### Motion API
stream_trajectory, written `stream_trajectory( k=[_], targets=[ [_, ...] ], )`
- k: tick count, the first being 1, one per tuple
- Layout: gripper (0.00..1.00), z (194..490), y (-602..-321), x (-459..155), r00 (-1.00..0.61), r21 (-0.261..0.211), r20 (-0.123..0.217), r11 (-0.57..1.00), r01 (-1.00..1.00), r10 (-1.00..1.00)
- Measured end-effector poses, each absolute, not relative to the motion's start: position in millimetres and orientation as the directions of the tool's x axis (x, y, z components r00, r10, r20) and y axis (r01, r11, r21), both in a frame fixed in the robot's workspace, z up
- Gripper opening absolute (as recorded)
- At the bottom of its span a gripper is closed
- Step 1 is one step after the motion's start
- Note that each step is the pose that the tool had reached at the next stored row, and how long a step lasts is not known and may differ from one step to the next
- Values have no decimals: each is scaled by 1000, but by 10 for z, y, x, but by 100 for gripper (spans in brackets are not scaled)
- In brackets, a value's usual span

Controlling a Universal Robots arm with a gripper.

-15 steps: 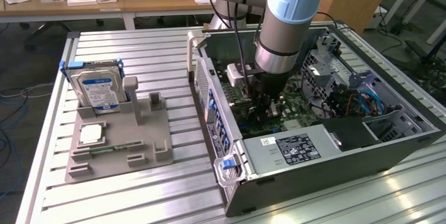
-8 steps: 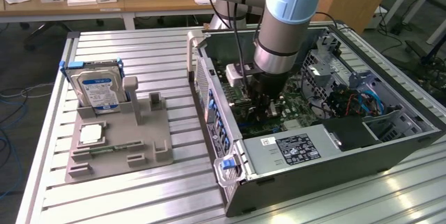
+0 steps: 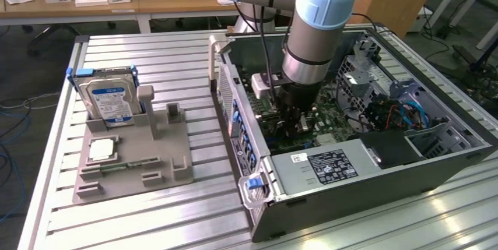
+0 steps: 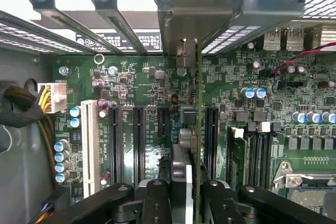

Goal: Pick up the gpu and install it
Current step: 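Insert the gpu into the slot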

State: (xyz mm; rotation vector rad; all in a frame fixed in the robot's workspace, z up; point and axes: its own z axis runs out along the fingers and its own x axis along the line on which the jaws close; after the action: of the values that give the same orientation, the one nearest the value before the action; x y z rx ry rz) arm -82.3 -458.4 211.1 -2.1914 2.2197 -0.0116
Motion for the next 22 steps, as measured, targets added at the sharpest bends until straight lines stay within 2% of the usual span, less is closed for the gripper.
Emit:
stream_trajectory(
  k=[11,12,13,22],
  targets=[
    [29,2101,-4581,-825,-14,-23,-14,14,-1000,-1000],
    [35,2123,-4583,-824,-13,-22,-11,13,-1000,-1000],
    [35,2138,-4582,-822,-13,-22,-12,13,-1000,-1000],
    [35,2523,-4583,-823,-13,-25,-12,13,-1000,-1000]
  ],
)
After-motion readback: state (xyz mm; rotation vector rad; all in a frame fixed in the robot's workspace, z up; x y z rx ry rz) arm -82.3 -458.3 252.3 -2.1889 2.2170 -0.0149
